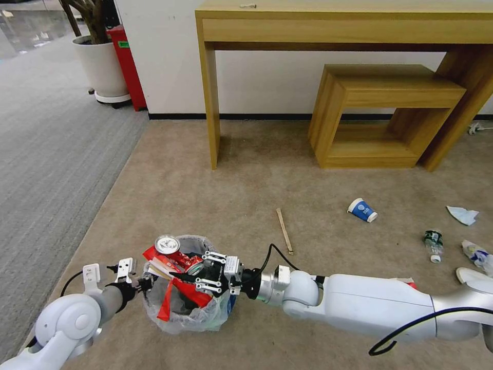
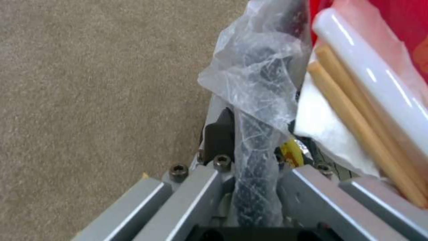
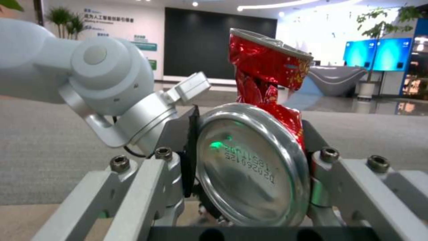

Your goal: Pick up the trash bin and place the garbage on the floor into it.

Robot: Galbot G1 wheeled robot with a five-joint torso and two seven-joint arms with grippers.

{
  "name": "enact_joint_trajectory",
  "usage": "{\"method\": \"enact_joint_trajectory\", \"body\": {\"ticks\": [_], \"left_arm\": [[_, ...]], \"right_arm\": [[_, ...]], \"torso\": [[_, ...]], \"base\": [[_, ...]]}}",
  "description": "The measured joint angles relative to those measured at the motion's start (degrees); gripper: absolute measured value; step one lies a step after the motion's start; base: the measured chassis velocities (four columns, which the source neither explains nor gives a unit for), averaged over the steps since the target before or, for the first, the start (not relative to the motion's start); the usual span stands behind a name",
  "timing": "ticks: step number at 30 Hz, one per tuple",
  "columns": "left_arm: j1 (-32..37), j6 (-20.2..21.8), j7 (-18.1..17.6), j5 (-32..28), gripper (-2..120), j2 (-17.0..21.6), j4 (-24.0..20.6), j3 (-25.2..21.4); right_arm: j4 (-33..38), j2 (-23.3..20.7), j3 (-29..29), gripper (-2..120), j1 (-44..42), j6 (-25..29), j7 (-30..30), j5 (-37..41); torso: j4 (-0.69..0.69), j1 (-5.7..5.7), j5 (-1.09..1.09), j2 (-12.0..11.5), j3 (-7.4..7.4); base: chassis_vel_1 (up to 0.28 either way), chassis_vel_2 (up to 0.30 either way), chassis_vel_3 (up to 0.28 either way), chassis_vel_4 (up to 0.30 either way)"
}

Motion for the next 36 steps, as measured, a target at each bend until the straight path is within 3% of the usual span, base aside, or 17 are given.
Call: {"method": "enact_joint_trajectory", "body": {"ticks": [36], "left_arm": [[0.3,0.0,-0.1,-0.2,0,-0.1,-1.9,0.1]], "right_arm": [[-3.4,0.8,-4.5,35,1.2,-0.6,3.0,-2.2]], "torso": [[0.0,0.0,0.0,0.0,0.0]], "base": [[0.0,0.0,0.0,0.0]]}}
